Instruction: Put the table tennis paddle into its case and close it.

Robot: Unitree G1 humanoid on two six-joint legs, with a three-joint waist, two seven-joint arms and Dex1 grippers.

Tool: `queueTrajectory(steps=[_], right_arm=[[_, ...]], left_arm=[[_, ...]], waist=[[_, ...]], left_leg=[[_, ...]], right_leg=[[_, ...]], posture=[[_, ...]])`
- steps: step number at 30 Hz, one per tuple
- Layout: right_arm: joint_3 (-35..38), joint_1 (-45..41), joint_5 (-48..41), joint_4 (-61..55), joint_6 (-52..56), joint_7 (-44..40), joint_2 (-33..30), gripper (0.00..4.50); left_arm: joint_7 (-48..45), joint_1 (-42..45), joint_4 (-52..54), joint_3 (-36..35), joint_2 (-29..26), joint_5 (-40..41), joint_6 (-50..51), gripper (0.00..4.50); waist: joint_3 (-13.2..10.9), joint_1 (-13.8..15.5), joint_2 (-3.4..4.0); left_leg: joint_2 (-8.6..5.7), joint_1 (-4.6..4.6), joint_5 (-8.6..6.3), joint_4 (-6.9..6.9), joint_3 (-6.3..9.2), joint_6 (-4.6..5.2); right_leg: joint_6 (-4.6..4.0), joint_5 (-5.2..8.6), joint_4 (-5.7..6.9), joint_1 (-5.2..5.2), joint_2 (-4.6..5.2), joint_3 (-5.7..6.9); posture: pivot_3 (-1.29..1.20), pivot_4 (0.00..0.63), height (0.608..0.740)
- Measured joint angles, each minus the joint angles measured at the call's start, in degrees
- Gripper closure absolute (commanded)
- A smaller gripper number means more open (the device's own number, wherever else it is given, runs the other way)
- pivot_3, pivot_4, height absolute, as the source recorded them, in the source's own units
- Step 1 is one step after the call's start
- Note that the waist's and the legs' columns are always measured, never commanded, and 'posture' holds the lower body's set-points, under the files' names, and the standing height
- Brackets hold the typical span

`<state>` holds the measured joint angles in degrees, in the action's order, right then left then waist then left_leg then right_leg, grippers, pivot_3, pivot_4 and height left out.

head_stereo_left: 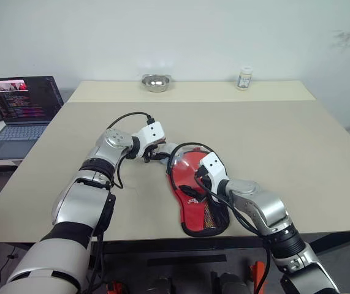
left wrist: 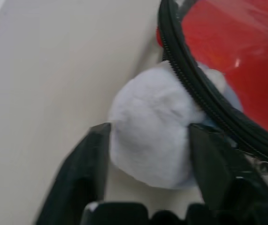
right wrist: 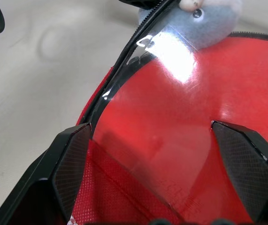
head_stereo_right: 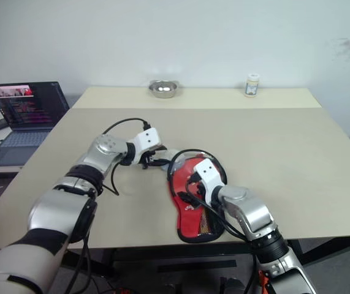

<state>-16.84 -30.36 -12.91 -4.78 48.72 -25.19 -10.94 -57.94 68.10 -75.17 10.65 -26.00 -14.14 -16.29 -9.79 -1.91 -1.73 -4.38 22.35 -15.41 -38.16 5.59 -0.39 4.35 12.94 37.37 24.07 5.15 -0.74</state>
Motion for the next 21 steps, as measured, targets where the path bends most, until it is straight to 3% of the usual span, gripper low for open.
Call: queueTrajectory(steps=[4, 5, 16, 21], right_arm=[[0.08, -0.07, 0.14, 0.27, -0.03, 0.26, 0.3, 0.0], [0.12, -0.15, 0.16, 0.46, -0.08, 0.26, 0.38, 0.0], [4.6, -5.29, 0.58, 4.63, -1.61, 3.63, 3.83, 0.0], [3.89, -6.83, 3.5, 11.87, -5.66, 5.09, 4.72, 0.0]], left_arm=[[-2.43, -0.45, 0.0, -1.45, -0.03, 0.87, 1.49, 4.26], [-2.87, -0.47, 0.0, -1.74, -0.03, 1.07, 1.97, 4.45], [-3.9, -3.0, 0.07, -6.7, -0.99, 5.26, 5.29, 4.45], [-3.84, -4.42, 0.4, -8.37, -1.26, 6.85, 5.88, 4.45]], waist=[[0.0, 0.0, 0.0], [0.0, 0.0, 0.0], [-0.01, -0.11, 0.0], [-0.01, -0.46, 0.0]], left_leg=[[0.0, -0.01, 0.01, -0.05, 0.01, -0.01], [0.0, -0.02, 0.01, -0.07, 0.0, -0.01], [0.01, -0.14, 0.06, -0.05, -0.01, -0.1], [0.01, -0.26, 0.06, 0.01, -0.08, -0.1]], right_leg=[[0.0, 0.0, 0.1, 0.0, 0.0, -0.01], [0.0, 0.0, 0.14, 0.0, 0.0, -0.01], [-0.01, 0.01, 0.38, 0.06, 0.0, -0.07], [-0.02, 0.01, 0.4, 0.05, 0.0, -0.12]], posture=[[0.0, 0.15, 0.74], [0.0, 0.15, 0.74], [0.0, 0.15, 0.74], [0.0, 0.15, 0.74]])
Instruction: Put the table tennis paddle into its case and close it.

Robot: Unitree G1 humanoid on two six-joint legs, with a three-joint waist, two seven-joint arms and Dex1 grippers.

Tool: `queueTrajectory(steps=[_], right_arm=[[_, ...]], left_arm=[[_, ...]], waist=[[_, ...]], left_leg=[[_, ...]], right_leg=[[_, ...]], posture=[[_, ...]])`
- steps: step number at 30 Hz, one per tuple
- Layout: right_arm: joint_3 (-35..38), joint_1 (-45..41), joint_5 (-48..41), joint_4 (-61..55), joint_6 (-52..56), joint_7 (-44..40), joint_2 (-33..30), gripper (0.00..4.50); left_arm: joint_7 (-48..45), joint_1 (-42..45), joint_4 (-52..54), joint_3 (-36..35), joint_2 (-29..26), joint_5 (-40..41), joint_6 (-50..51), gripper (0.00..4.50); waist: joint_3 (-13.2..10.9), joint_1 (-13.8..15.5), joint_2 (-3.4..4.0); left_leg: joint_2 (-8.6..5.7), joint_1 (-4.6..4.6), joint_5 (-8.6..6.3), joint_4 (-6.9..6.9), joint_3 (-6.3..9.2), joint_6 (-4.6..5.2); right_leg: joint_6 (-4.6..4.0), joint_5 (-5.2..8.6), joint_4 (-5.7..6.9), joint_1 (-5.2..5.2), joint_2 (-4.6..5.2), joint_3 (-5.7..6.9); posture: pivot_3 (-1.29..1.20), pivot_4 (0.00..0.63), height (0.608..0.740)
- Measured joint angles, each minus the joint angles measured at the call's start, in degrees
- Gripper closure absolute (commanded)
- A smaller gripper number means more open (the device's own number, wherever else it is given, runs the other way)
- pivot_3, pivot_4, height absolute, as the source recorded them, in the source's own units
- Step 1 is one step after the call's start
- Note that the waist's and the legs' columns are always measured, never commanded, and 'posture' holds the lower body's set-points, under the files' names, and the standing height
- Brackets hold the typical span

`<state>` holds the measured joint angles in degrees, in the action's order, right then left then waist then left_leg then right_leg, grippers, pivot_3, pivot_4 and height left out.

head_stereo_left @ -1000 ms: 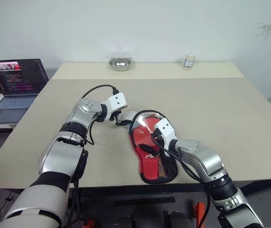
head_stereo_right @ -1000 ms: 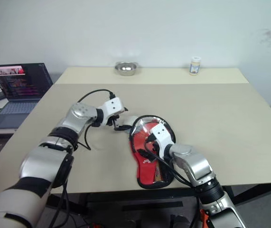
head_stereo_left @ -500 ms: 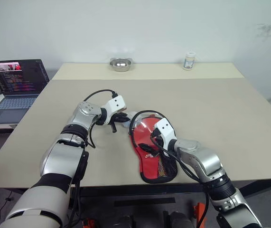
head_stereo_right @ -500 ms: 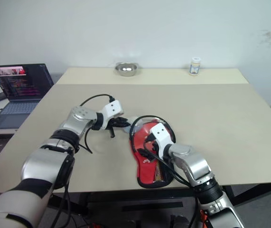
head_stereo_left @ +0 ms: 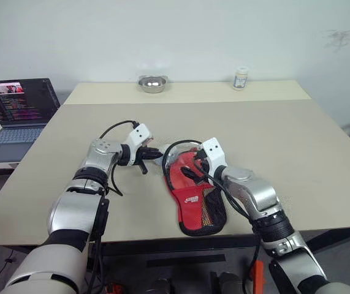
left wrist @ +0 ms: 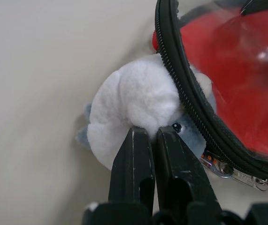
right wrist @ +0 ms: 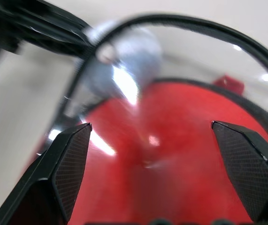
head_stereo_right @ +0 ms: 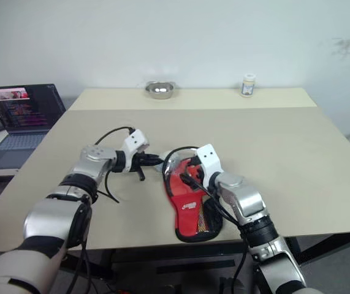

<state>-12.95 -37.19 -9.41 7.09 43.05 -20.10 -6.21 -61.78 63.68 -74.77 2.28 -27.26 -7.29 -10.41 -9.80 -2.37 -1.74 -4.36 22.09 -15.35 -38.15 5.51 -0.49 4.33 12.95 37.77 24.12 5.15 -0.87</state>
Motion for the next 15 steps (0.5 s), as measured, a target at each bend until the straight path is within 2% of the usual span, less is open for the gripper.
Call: queueTrajectory(steps=[8, 15], right_arm=[[-2.74, 1.24, 3.67, 1.29, -2.61, -0.82, -0.02, 0.0], [-3.13, 3.21, 4.95, 0.37, -3.82, 0.21, 0.62, 0.0]], left_arm=[[1.16, -0.78, 0.01, -2.89, 0.56, 2.77, 2.6, 4.45], [6.28, -3.82, 1.65, -8.25, -0.29, 7.6, 6.99, 4.45]], waist=[[0.0, -0.42, 0.0], [0.02, -0.75, -0.02]], left_leg=[[0.01, -0.02, 0.0, -0.01, 0.0, 0.0], [0.03, -0.16, 0.0, 0.0, 0.0, -0.01]], right_leg=[[0.0, 0.0, 0.02, -0.01, 0.0, 0.0], [0.0, 0.0, 0.07, -0.07, 0.0, -0.02]], posture=[[0.0, 0.15, 0.74], [0.0, 0.15, 0.74]])
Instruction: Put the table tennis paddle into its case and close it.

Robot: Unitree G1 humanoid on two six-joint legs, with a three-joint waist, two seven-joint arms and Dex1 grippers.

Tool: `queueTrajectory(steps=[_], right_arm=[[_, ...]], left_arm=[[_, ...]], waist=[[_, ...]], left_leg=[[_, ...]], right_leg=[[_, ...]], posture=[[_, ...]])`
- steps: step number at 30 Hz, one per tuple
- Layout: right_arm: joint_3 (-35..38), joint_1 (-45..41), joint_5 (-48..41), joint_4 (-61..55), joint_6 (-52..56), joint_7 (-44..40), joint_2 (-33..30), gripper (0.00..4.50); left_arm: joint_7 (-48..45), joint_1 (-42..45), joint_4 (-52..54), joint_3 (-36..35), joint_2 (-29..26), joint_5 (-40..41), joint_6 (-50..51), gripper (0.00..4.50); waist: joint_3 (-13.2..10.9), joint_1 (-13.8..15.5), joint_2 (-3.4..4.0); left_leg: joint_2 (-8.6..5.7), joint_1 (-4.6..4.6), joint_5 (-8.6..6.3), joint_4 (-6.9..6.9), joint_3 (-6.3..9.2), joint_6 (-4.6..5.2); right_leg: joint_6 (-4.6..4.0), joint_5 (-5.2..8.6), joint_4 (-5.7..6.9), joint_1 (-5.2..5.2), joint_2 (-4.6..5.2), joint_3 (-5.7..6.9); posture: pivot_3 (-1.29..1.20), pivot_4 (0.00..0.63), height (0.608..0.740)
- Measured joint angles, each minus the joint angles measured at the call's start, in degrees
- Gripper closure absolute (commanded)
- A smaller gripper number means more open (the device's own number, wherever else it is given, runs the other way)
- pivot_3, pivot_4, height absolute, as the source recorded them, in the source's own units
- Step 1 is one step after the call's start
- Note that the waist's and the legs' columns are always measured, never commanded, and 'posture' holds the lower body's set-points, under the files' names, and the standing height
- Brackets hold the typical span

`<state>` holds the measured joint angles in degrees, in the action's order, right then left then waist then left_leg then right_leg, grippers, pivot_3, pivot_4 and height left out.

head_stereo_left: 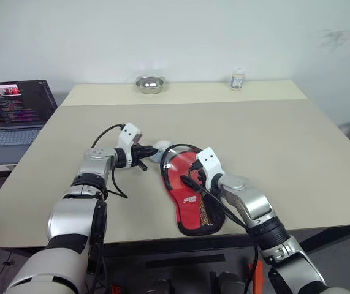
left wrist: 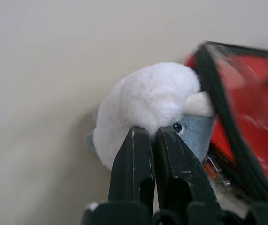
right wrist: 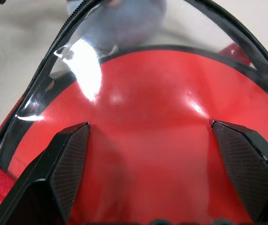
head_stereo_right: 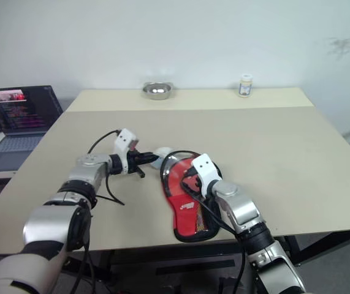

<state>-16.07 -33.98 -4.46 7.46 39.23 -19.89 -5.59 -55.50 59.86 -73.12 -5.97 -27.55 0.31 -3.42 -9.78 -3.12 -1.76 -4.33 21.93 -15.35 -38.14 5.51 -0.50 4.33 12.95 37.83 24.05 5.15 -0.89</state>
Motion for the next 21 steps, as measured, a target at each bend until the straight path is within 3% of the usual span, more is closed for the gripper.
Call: queueTrajectory(steps=[11, 21], right_arm=[[0.01, 0.92, 0.98, -1.06, 0.3, -0.06, 0.24, 0.0], [-0.17, 0.99, 1.22, -1.07, 0.63, -0.4, 0.06, 0.0]], left_arm=[[8.77, -5.14, 6.94, -2.4, -2.18, 3.47, 5.49, 4.45], [18.59, 4.43, 0.72, 1.81, 3.69, -1.28, 6.38, 4.45]], waist=[[0.11, -0.03, -0.14], [0.13, 0.44, -0.18]], left_leg=[[0.01, -0.06, 0.01, 0.03, 0.01, -0.03], [-0.01, -0.09, 0.04, 0.03, 0.03, -0.08]], right_leg=[[-0.01, 0.0, 0.01, -0.01, 0.0, 0.0], [0.0, 0.0, 0.04, -0.07, 0.0, 0.05]], posture=[[0.0, 0.15, 0.74], [0.0, 0.15, 0.74]])
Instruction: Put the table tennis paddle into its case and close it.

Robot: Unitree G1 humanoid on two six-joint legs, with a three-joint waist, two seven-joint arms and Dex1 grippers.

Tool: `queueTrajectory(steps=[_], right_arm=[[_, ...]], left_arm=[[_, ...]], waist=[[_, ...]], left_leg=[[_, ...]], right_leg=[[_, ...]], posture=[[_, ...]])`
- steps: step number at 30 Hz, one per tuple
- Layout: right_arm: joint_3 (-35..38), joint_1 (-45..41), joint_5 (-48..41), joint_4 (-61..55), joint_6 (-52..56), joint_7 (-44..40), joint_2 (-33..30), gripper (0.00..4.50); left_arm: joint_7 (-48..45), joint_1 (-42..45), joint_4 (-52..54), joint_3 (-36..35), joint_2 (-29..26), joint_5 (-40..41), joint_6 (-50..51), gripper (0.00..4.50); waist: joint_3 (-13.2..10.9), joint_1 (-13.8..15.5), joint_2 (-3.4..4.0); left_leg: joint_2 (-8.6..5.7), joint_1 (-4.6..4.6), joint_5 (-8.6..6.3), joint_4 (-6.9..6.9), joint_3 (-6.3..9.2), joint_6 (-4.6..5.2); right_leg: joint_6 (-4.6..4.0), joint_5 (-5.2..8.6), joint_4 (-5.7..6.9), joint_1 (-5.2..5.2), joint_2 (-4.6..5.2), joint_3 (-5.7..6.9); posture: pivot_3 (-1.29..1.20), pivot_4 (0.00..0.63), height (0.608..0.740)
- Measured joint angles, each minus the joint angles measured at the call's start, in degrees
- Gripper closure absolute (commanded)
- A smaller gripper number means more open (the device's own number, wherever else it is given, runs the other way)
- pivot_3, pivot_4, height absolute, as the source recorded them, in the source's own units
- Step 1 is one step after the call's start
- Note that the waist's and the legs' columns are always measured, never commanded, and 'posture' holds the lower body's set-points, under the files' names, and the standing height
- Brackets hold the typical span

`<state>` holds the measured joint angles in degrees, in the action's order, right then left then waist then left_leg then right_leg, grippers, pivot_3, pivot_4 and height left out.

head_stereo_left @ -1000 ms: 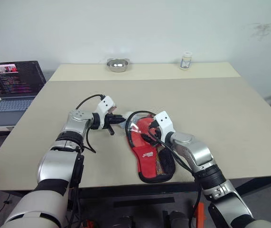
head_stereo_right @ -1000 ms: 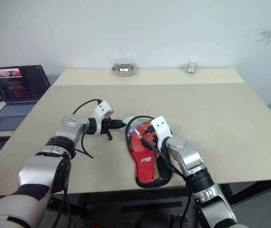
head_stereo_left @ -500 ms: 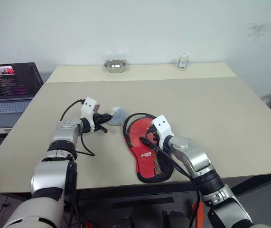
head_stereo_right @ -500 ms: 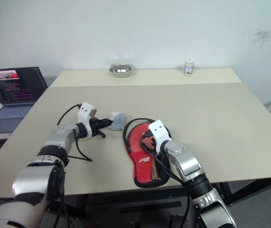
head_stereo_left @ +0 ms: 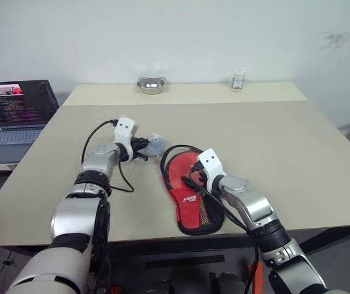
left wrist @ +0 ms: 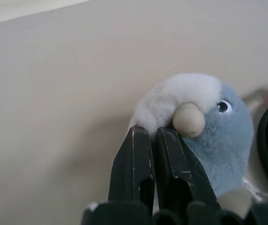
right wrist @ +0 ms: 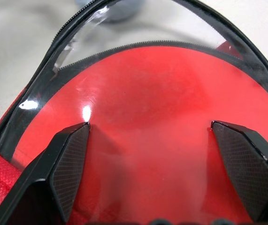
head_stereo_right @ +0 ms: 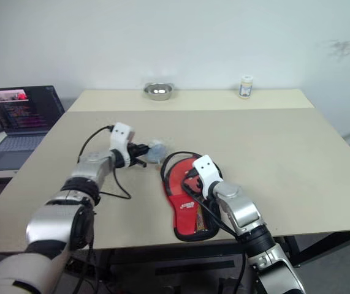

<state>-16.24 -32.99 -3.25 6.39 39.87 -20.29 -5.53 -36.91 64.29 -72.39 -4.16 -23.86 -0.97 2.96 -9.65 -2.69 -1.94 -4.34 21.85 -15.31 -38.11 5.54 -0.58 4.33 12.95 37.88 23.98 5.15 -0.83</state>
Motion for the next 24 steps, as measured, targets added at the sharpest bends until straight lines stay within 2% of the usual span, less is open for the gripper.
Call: queueTrajectory(steps=[5, 9, 13, 17, 20, 24], right_arm=[[-0.82, 0.41, 0.27, -0.44, 0.17, -0.66, -0.23, 0.0], [-1.76, 0.97, 1.04, -1.84, 0.48, -0.69, -0.99, 0.0], [-1.77, 2.97, 1.13, -7.08, 3.18, -1.11, -3.11, 0.0], [0.53, 3.01, -0.59, -14.15, 12.56, -1.03, -3.73, 0.0], [3.76, -0.31, -2.5, -18.4, 17.93, -0.37, -2.59, 0.0], [4.7, -4.31, -3.33, -20.6, 18.97, 0.34, -0.8, 0.0]], left_arm=[[7.39, 3.68, -3.21, 3.93, 1.58, -5.66, -1.49, 4.45], [10.92, 4.47, -4.75, 4.16, 1.57, -7.43, -1.81, 4.45], [11.22, 4.42, -4.82, 4.16, 1.56, -7.84, -2.11, 4.45], [10.94, 4.26, -4.79, 4.01, 1.57, -7.87, -2.62, 4.45], [10.38, 3.91, -4.74, 3.88, 1.56, -7.85, -3.49, 4.45], [9.81, 3.84, -4.65, 3.87, 1.72, -7.8, -3.67, 4.45]], waist=[[0.0, -0.08, 0.0], [0.0, -0.09, 0.0], [-0.01, 0.1, -0.01], [-0.06, 0.15, 0.0], [-0.09, 0.1, 0.01], [-0.08, 0.31, 0.0]], left_leg=[[0.0, -0.01, 0.0, 0.01, -0.01, 0.0], [-0.01, 0.01, 0.0, 0.02, 0.0, -0.01], [-0.01, 0.03, 0.0, 0.02, 0.01, -0.01], [0.0, 0.12, 0.0, 0.02, 0.0, -0.01], [0.0, 0.16, 0.0, 0.04, -0.01, -0.01], [0.0, 0.16, 0.0, 0.11, 0.05, -0.01]], right_leg=[[0.0, 0.0, 0.0, 0.0, 0.0, -0.01], [0.0, 0.0, -0.01, 0.02, 0.0, 0.0], [0.0, 0.0, -0.04, 0.01, 0.01, 0.01], [0.0, 0.0, -0.02, 0.1, 0.0, 0.01], [0.0, 0.0, -0.02, 0.16, 0.01, 0.0], [0.0, 0.0, -0.13, 0.11, 0.01, 0.07]], posture=[[0.0, 0.15, 0.74], [0.0, 0.15, 0.74], [0.0, 0.15, 0.74], [0.0, 0.15, 0.74], [0.0, 0.15, 0.74], [0.0, 0.15, 0.74]])
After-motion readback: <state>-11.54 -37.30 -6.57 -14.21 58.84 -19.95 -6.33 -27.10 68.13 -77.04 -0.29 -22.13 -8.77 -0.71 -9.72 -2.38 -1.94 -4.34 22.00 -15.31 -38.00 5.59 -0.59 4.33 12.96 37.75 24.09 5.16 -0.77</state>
